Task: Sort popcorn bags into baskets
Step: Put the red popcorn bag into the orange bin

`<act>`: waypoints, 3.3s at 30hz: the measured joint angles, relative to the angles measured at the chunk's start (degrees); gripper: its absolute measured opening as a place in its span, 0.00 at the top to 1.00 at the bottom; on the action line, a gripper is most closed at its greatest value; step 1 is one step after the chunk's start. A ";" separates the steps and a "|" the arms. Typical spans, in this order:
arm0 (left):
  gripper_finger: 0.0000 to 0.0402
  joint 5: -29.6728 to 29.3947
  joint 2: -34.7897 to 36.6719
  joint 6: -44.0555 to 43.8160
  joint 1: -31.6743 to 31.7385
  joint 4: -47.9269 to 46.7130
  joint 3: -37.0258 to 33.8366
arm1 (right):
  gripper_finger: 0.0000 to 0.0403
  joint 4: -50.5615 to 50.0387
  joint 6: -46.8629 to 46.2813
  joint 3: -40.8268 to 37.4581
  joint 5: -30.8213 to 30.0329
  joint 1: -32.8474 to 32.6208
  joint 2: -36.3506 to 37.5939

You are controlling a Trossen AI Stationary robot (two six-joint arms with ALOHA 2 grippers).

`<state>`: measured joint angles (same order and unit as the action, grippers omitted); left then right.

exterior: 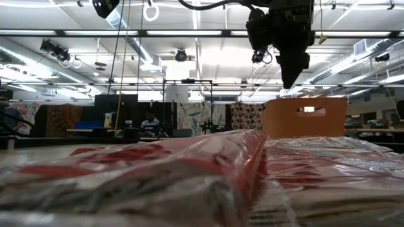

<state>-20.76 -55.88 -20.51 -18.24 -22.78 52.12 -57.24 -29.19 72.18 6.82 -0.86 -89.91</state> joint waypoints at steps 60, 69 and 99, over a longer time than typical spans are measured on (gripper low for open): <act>0.84 -9.00 0.00 -1.36 4.68 -0.27 -0.04 | 0.49 -7.13 39.87 5.29 7.80 7.34 -23.96; 0.84 -8.98 0.00 -1.38 4.68 -2.22 -0.03 | 0.67 -6.48 41.02 5.44 4.17 7.25 -24.94; 0.84 -1.44 0.02 -0.90 4.64 6.07 0.00 | 0.95 -20.23 37.27 32.21 -4.56 12.52 -25.38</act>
<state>-22.20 -55.86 -21.41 -13.60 -16.71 52.12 -77.47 8.08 104.40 2.26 11.66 -115.28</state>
